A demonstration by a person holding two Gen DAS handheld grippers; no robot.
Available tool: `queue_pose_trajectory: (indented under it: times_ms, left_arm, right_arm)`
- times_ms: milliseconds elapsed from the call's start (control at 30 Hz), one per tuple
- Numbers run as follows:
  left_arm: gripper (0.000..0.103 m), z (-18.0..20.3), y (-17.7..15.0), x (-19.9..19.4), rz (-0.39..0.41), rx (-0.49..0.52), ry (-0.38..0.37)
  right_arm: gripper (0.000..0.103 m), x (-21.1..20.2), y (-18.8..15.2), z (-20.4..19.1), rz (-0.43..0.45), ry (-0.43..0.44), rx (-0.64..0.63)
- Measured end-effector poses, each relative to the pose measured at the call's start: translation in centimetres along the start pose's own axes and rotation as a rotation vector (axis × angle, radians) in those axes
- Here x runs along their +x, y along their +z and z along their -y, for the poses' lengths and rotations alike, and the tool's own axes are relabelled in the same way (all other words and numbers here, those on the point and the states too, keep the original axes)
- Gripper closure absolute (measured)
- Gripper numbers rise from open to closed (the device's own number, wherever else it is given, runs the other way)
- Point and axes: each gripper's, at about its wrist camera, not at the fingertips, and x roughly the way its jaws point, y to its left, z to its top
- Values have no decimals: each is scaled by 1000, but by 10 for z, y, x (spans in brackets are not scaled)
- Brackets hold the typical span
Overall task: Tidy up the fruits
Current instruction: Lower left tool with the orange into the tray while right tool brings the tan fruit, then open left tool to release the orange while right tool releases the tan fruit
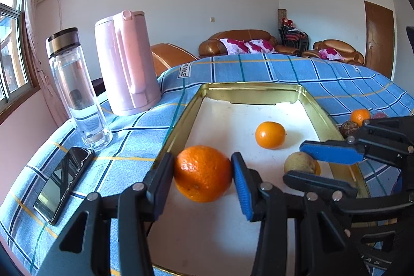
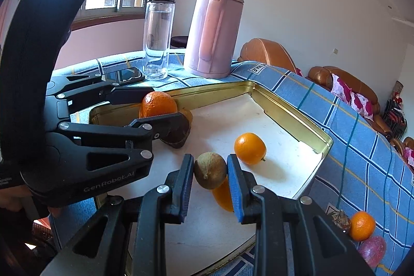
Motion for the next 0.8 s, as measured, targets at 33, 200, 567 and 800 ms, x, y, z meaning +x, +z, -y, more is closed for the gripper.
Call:
queue_pose_trajectory:
  times_ms: [33,200,567,800]
  left_arm:
    - [56,1,0,0,-1,6,-2]
    - [56,5,0,0,-1,23,1]
    - [56,6,-1,2,-10,34,3]
    - [44,4,-1,1,-1,24,29]
  right_arm:
    - [75,1,0,0,-5,1,0]
    - [75,4,0,1,-22,0,6]
    - [74,6,0,3,-30,5,21]
    - [73,4,-1,3,-20,1,24]
